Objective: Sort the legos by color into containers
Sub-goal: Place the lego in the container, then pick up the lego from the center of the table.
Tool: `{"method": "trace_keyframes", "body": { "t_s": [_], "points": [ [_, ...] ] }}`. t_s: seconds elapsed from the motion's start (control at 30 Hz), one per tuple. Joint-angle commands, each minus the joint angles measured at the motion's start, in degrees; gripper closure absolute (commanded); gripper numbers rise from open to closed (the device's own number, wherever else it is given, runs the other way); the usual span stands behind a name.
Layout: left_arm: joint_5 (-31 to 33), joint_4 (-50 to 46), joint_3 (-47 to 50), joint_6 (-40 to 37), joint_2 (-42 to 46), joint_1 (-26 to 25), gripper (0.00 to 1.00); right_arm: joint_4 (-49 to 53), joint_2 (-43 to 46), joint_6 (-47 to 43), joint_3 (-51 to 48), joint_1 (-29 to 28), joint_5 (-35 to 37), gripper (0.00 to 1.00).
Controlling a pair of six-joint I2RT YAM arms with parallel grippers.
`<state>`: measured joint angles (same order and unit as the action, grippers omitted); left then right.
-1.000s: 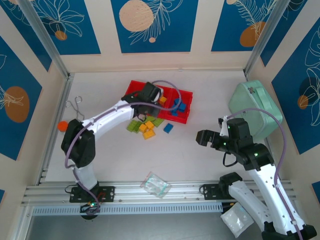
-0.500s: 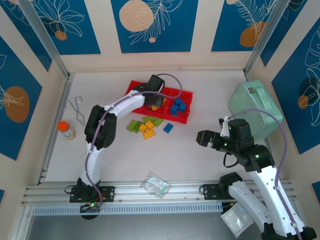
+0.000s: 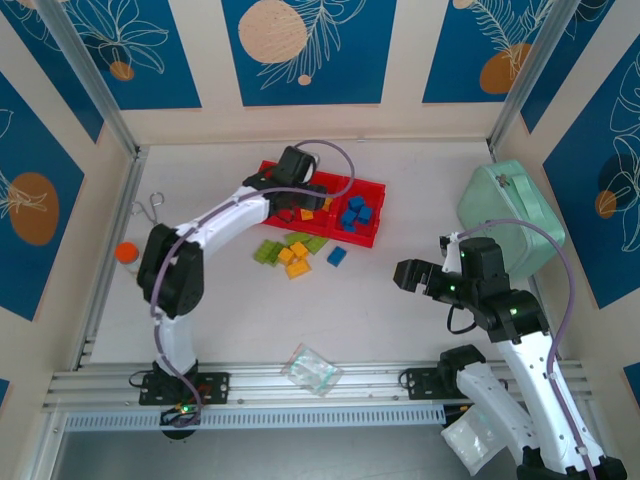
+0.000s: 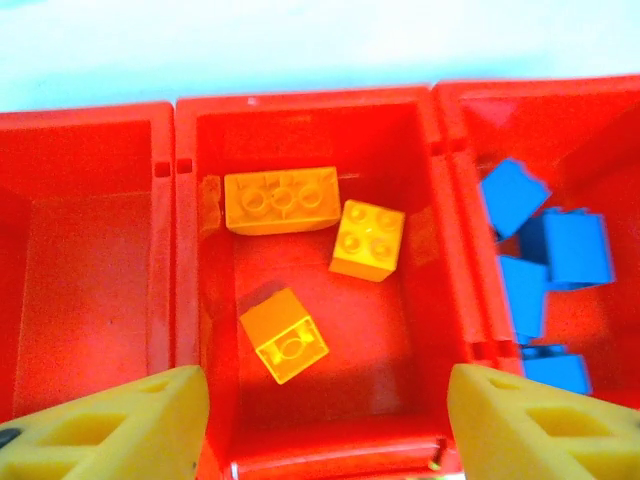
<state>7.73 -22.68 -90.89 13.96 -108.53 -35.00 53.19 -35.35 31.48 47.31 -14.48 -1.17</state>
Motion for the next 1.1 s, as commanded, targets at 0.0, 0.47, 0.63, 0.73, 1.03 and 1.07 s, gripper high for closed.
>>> {"method": "trace_keyframes", "body": {
  "t_s": [0.0, 0.47, 0.63, 0.73, 1.03, 1.07],
  "points": [
    [-3.1, 2.1, 5.84, 1.41, 5.75, -1.19, 0.31, -0.8, 0.02, -1.03, -0.5, 0.37, -1.55, 0.01],
    [-3.08, 2.0, 18.23, -2.55, 8.69, -12.29, 0.12, -0.01, -1.56, -0.63, 0.0, 0.59, -0.15, 0.01],
    [-2.52, 0.43, 14.1, -3.19, 1.3, -13.71, 0.07, 0.4, -1.51, -0.46, 0.06, 0.2, 0.44, 0.01],
    [-3.13, -0.02, 11.7, -3.23, -3.04, -13.97, 0.02, 0.6, -1.47, -0.24, 0.17, -0.17, 1.24, 0.01],
    [-1.66, -3.37, 4.99, -3.05, -11.1, -14.3, 0.06, 0.29, -1.55, -0.28, -0.1, -0.57, 1.33, 0.01],
    [-1.5, -3.59, 4.58, -3.03, -11.55, -14.3, 0.08, 0.3, -1.51, -0.25, -0.11, -0.55, 1.2, 0.01]
  ]
}}
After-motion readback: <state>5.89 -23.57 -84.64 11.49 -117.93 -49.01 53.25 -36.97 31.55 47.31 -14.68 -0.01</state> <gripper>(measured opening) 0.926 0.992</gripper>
